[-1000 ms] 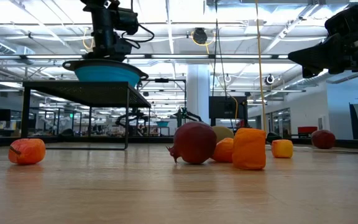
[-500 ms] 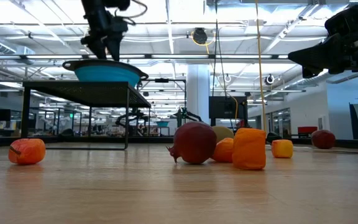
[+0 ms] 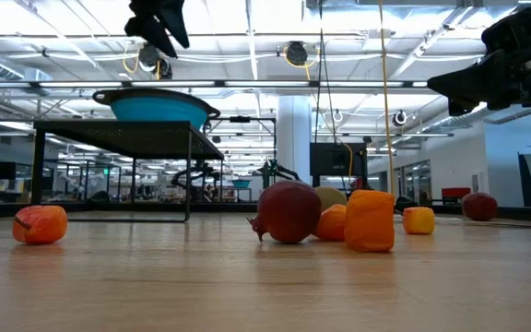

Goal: Pick & Place Fruit
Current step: Put the brown kiwi into the blue strainer bowl on the shelf

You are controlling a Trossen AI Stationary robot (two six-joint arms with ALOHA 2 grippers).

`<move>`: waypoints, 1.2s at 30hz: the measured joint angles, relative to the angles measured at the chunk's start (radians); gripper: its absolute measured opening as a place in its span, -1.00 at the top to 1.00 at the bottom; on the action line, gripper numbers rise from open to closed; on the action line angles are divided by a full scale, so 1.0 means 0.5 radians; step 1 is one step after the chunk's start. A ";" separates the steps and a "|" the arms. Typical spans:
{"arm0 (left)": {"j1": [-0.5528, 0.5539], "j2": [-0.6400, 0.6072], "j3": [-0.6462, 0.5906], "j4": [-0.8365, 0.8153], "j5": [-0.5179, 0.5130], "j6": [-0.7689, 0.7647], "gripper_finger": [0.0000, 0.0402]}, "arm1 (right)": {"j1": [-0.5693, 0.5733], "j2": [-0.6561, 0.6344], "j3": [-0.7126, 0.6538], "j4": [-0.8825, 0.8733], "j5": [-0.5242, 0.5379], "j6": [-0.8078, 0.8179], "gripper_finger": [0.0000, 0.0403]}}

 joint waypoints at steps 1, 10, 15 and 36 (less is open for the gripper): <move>-0.045 0.001 0.000 0.000 -0.003 -0.011 -0.19 | 0.000 0.000 0.000 0.000 0.000 0.000 1.00; -0.487 0.007 0.000 0.006 -0.161 -0.133 0.00 | 0.000 0.000 0.000 0.000 0.000 0.000 1.00; -0.713 0.007 0.000 0.006 -0.206 -0.188 0.13 | 0.000 0.000 0.000 0.003 0.000 -0.001 1.00; -1.367 0.000 -0.467 0.671 -0.507 0.017 0.96 | 0.000 0.000 -0.001 0.150 -0.009 0.001 1.00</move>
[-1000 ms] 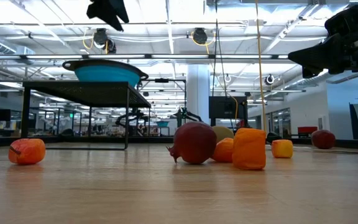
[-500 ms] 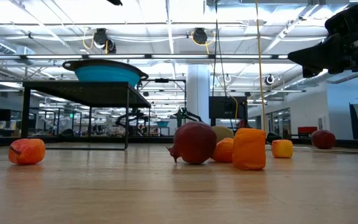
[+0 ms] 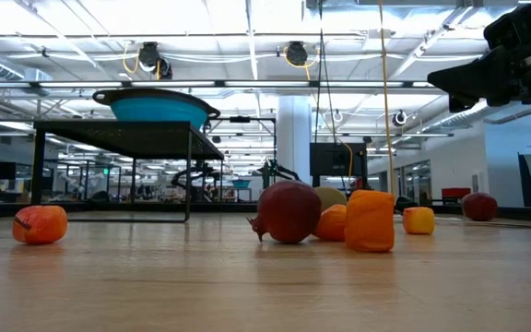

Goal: Pick & Place Fruit
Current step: Put the brown kiwi into the blue strainer bowl on the shelf

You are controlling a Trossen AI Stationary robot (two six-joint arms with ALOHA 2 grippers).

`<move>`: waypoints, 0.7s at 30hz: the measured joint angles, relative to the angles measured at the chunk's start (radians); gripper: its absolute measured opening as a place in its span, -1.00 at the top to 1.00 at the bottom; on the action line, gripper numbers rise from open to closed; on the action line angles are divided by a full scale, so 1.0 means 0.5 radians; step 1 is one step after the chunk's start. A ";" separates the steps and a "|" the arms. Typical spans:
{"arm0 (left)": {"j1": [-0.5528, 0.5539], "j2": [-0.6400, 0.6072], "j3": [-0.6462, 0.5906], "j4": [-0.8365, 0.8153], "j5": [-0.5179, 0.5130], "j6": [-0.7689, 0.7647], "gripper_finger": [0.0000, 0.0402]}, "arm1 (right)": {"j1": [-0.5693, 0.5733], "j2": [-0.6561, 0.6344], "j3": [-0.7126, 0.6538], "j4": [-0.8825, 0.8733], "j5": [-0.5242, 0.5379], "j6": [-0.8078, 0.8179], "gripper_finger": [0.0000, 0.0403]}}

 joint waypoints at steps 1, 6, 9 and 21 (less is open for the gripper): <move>-0.007 0.000 -0.045 0.063 -0.001 0.014 0.98 | 0.000 0.000 0.001 -0.008 0.000 0.023 1.00; -0.053 0.000 -0.253 0.319 -0.001 0.097 0.94 | -0.001 0.008 0.001 -0.116 0.005 0.176 1.00; -0.064 0.000 -0.355 0.469 0.003 0.150 0.93 | 0.000 0.054 0.001 -0.154 0.005 0.212 1.00; 0.039 -0.165 -0.860 1.110 0.245 0.330 0.98 | 0.000 0.458 0.112 -0.127 0.005 0.099 1.00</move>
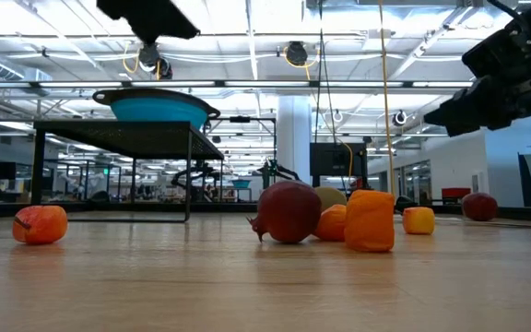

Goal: Pick & Place Fruit
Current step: Put the brown kiwi into the blue strainer bowl on the shelf

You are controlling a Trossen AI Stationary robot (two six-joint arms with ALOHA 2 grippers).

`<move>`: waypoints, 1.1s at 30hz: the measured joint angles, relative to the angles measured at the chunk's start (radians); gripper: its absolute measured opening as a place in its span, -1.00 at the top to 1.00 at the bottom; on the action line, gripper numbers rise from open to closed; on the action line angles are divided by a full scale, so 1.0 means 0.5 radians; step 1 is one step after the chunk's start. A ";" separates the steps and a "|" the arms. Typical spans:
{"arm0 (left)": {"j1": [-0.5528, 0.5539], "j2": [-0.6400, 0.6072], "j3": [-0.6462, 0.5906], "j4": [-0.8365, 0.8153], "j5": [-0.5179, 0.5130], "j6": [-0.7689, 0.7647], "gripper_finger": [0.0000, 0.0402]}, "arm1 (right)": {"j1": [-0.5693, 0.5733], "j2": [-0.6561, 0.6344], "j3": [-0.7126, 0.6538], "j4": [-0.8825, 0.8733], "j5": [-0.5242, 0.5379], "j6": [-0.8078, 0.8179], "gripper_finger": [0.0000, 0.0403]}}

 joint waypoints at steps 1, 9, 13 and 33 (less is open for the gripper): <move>0.014 -0.051 -0.062 0.027 0.028 0.008 0.99 | 0.000 0.035 0.008 0.009 0.000 -0.006 1.00; 0.067 -0.504 -0.396 0.110 0.120 0.065 0.97 | 0.000 0.255 0.092 0.011 0.002 -0.042 1.00; 0.070 -0.708 -0.524 0.197 0.224 0.169 0.99 | 0.000 0.347 0.202 -0.054 0.002 -0.057 1.00; 0.107 -1.362 -0.980 0.319 0.352 0.305 0.97 | 0.000 0.783 0.903 -1.188 -0.005 -0.181 1.00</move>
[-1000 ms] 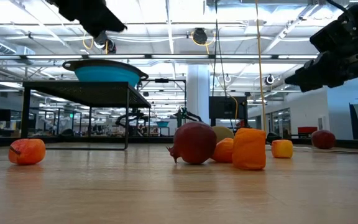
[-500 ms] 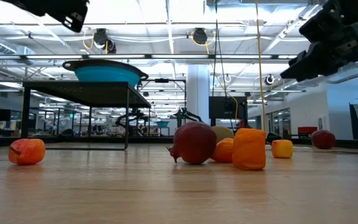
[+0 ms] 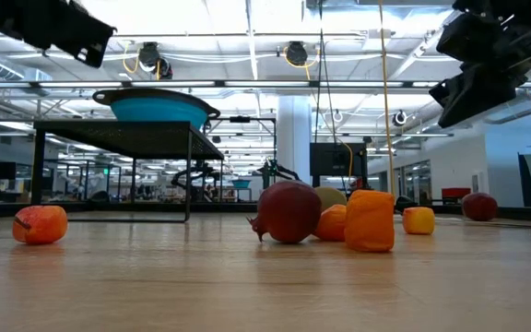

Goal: Pick & Place Fruit
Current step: Put the brown kiwi into the blue strainer bowl on the shelf

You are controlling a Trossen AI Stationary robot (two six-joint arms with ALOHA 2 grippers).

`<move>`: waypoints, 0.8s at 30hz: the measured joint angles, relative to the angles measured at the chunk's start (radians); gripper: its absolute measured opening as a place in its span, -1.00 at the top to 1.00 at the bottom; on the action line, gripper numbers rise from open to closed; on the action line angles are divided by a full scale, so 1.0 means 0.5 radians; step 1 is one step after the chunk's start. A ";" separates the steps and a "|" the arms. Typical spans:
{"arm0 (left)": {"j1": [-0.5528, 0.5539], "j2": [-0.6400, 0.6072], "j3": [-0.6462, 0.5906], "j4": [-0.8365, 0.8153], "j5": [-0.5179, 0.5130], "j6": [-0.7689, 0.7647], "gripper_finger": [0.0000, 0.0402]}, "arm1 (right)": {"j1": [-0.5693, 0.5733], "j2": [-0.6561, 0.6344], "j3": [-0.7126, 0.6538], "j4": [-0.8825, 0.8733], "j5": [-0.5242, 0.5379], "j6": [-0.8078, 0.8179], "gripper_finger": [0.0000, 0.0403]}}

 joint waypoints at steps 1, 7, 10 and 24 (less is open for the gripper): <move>0.015 -0.025 -0.020 0.000 -0.026 -0.013 0.97 | 0.000 0.013 0.008 -0.008 -0.016 -0.023 1.00; 0.105 -0.151 -0.068 -0.002 -0.010 -0.021 0.98 | 0.001 0.105 0.109 -0.133 -0.100 -0.040 1.00; 0.142 -0.191 -0.068 -0.014 0.009 -0.007 0.96 | 0.000 0.167 0.189 -0.208 -0.096 -0.024 1.00; 0.184 -0.215 -0.068 0.000 0.137 0.003 0.94 | 0.001 0.580 0.509 -0.913 -0.088 0.013 1.00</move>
